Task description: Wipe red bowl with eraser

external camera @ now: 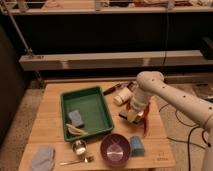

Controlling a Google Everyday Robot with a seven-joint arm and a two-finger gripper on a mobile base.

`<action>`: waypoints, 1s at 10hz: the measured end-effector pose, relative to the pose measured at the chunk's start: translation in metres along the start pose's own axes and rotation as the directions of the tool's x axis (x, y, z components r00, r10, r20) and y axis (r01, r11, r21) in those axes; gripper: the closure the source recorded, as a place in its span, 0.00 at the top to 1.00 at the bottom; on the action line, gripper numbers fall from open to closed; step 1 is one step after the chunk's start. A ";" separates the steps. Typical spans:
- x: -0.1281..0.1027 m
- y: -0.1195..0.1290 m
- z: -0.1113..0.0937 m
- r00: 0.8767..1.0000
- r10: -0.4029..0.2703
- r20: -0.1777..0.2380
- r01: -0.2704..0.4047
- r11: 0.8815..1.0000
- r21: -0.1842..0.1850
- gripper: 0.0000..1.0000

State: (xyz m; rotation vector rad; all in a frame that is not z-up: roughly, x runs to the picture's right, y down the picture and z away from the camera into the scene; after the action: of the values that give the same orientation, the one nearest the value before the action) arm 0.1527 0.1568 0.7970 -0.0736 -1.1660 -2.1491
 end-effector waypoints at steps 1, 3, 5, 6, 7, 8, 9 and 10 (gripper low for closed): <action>-0.007 0.004 -0.005 1.000 0.019 -0.017 -0.020 1.000 -0.004 0.20; -0.019 0.010 -0.014 0.998 0.046 -0.036 -0.047 0.999 -0.012 0.20; -0.017 0.012 -0.025 0.997 0.049 -0.059 -0.051 0.998 -0.027 0.20; -0.014 0.013 -0.028 0.996 0.050 -0.067 -0.052 0.998 -0.032 0.20; -0.012 0.017 -0.031 0.996 0.054 -0.075 -0.057 0.998 -0.039 0.20; -0.010 0.022 -0.035 0.995 0.061 -0.083 -0.065 0.997 -0.046 0.20; -0.009 0.025 -0.036 0.994 0.064 -0.084 -0.068 0.996 -0.049 0.20; -0.006 0.030 -0.038 0.993 0.070 -0.090 -0.075 0.996 -0.055 0.20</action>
State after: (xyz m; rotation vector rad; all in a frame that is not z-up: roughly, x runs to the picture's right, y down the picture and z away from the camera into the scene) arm 0.1846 0.1203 0.7939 -0.0454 -1.0350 -2.1009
